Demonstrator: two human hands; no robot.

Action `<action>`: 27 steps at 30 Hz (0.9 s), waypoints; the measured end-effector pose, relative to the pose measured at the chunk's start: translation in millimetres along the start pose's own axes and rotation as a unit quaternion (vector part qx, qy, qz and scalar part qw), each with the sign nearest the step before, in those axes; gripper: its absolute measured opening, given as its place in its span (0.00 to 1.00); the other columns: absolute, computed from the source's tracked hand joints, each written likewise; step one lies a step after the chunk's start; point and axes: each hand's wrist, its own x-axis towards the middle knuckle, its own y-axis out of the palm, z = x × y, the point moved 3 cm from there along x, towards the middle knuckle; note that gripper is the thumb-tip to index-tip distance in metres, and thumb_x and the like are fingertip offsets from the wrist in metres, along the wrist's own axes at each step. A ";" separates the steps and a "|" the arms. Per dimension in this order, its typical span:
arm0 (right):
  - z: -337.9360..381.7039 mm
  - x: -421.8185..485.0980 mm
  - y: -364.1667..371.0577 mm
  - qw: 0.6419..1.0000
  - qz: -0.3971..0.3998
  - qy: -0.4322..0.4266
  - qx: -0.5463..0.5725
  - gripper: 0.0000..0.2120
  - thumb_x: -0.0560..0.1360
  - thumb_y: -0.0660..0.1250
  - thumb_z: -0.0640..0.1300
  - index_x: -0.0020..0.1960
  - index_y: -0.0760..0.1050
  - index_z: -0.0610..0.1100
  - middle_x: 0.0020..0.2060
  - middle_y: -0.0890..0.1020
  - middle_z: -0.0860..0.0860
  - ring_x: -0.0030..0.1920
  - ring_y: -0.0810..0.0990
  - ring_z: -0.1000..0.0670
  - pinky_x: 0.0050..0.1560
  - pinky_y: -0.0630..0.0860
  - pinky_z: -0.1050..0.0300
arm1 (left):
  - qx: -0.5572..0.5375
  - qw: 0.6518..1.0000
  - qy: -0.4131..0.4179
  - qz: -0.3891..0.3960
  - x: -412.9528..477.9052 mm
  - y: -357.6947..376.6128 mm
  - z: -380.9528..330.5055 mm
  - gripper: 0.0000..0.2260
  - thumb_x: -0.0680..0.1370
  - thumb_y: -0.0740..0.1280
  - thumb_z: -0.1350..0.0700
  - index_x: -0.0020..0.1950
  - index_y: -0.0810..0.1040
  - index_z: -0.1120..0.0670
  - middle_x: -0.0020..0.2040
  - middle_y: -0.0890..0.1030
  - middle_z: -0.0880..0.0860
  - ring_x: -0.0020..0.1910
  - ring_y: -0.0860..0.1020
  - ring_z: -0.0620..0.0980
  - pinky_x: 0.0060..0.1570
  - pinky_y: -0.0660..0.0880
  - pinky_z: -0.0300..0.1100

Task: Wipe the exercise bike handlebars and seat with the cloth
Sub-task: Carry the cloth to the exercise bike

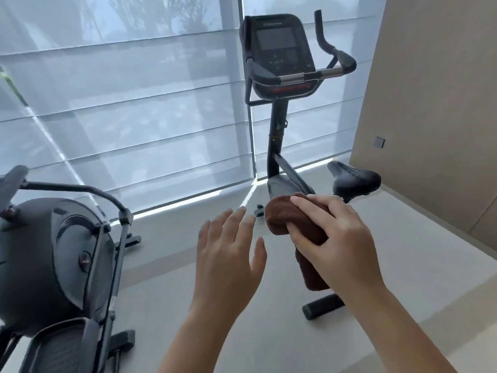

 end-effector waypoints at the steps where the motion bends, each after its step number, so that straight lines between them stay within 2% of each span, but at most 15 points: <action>1: -1.7 14.3 12.7 1.000 -0.010 0.002 -0.004 0.18 0.70 0.71 0.49 0.59 0.77 0.48 0.50 0.80 0.48 0.47 0.78 0.44 0.47 0.77 0.41 | -0.001 1.000 0.006 -0.002 16.6 7.1 13.6 0.18 0.74 0.57 0.52 0.56 0.77 0.60 0.55 0.80 0.58 0.55 0.76 0.59 0.57 0.71 0.57; 7: -23.7 85.8 78.3 0.998 -0.029 0.020 -0.046 0.18 0.69 0.72 0.48 0.58 0.78 0.48 0.49 0.80 0.47 0.47 0.78 0.44 0.46 0.78 0.41 | -0.042 0.999 0.026 0.006 93.7 58.7 71.8 0.18 0.73 0.57 0.52 0.55 0.78 0.59 0.55 0.80 0.57 0.56 0.76 0.58 0.57 0.71 0.57; 11: -44.2 139.7 121.1 0.997 -0.054 0.022 -0.055 0.18 0.70 0.67 0.52 0.58 0.79 0.48 0.49 0.80 0.48 0.46 0.78 0.45 0.47 0.78 0.45 | -0.050 0.997 0.051 0.015 140.6 100.5 104.1 0.17 0.74 0.57 0.52 0.55 0.78 0.58 0.55 0.80 0.57 0.57 0.76 0.58 0.57 0.71 0.57; 15: -69.9 197.4 168.8 0.996 -0.067 0.023 -0.045 0.18 0.69 0.66 0.52 0.57 0.78 0.49 0.48 0.80 0.49 0.46 0.78 0.45 0.46 0.78 0.44 | -0.041 0.997 0.064 0.012 197.9 142.2 137.8 0.17 0.74 0.57 0.52 0.55 0.78 0.58 0.55 0.80 0.56 0.57 0.76 0.58 0.57 0.71 0.57; 19: -112.0 270.5 211.8 0.995 -0.087 0.015 -0.044 0.18 0.70 0.68 0.50 0.58 0.78 0.48 0.49 0.80 0.48 0.47 0.78 0.46 0.48 0.78 0.44 | -0.024 0.996 0.085 -0.009 276.0 189.2 167.0 0.17 0.74 0.57 0.52 0.55 0.78 0.58 0.56 0.80 0.56 0.57 0.76 0.58 0.57 0.71 0.57; 21: -140.6 342.8 243.7 0.993 -0.112 0.023 -0.028 0.17 0.70 0.68 0.49 0.58 0.78 0.48 0.50 0.80 0.49 0.48 0.78 0.46 0.48 0.78 0.44 | -0.034 0.996 0.081 -0.016 351.1 221.4 192.3 0.17 0.74 0.57 0.52 0.54 0.78 0.58 0.56 0.80 0.57 0.56 0.76 0.58 0.56 0.72 0.58; 24: -149.8 364.3 250.7 0.992 -0.119 0.014 -0.027 0.18 0.70 0.66 0.51 0.58 0.78 0.48 0.50 0.80 0.49 0.49 0.78 0.47 0.50 0.78 0.47 | -0.011 0.997 0.079 -0.025 379.9 228.0 196.8 0.16 0.74 0.58 0.52 0.54 0.78 0.58 0.56 0.80 0.57 0.57 0.76 0.58 0.58 0.70 0.57; 27: -166.5 394.5 265.1 0.993 -0.118 0.005 -0.025 0.19 0.70 0.66 0.51 0.59 0.78 0.47 0.50 0.80 0.49 0.49 0.78 0.46 0.50 0.78 0.46 | -0.031 0.996 0.076 -0.045 411.0 245.7 211.2 0.15 0.74 0.59 0.53 0.55 0.77 0.58 0.56 0.80 0.56 0.57 0.75 0.58 0.58 0.69 0.56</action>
